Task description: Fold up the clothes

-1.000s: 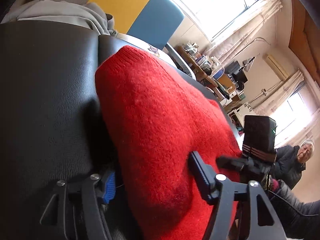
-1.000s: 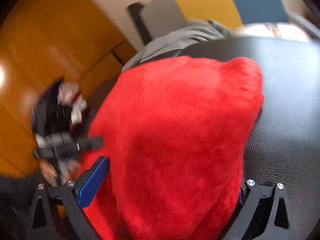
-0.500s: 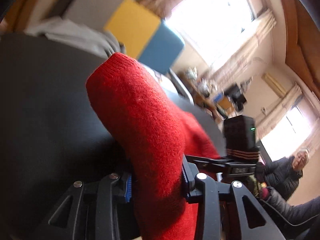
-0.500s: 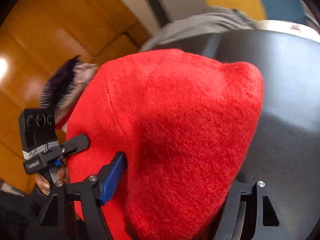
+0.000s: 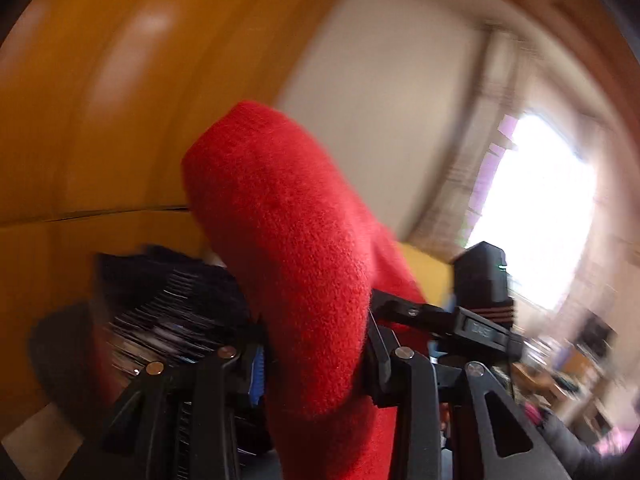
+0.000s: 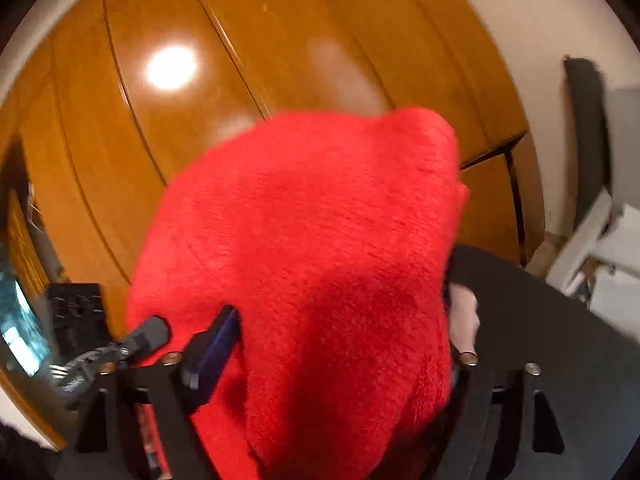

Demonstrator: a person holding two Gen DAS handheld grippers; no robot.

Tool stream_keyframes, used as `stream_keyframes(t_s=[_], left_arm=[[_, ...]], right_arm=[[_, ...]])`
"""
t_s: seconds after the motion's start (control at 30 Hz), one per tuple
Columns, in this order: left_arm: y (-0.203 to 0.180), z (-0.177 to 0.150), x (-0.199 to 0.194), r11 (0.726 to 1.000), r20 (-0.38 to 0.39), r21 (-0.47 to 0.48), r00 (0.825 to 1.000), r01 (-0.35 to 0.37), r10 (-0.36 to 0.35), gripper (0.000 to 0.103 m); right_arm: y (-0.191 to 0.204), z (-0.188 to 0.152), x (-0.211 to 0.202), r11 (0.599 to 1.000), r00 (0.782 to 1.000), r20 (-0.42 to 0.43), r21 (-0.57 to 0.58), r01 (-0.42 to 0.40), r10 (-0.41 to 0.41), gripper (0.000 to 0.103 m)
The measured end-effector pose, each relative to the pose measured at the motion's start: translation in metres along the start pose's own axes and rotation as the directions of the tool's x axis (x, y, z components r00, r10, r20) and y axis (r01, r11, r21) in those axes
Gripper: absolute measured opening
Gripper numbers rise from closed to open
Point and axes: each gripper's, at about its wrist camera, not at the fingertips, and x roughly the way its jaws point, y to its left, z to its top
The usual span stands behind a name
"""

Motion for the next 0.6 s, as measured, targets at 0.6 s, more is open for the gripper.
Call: stream_keyframes(t_s=[0.6], left_arm=[[0.047, 0.006, 0.025, 0.93, 0.029, 0.08, 0.934, -0.358, 0.357, 0.058]], right_arm=[[0.003, 0.008, 0.073, 0.924, 0.949, 0.064, -0.214, 0.316, -0.31, 0.103]])
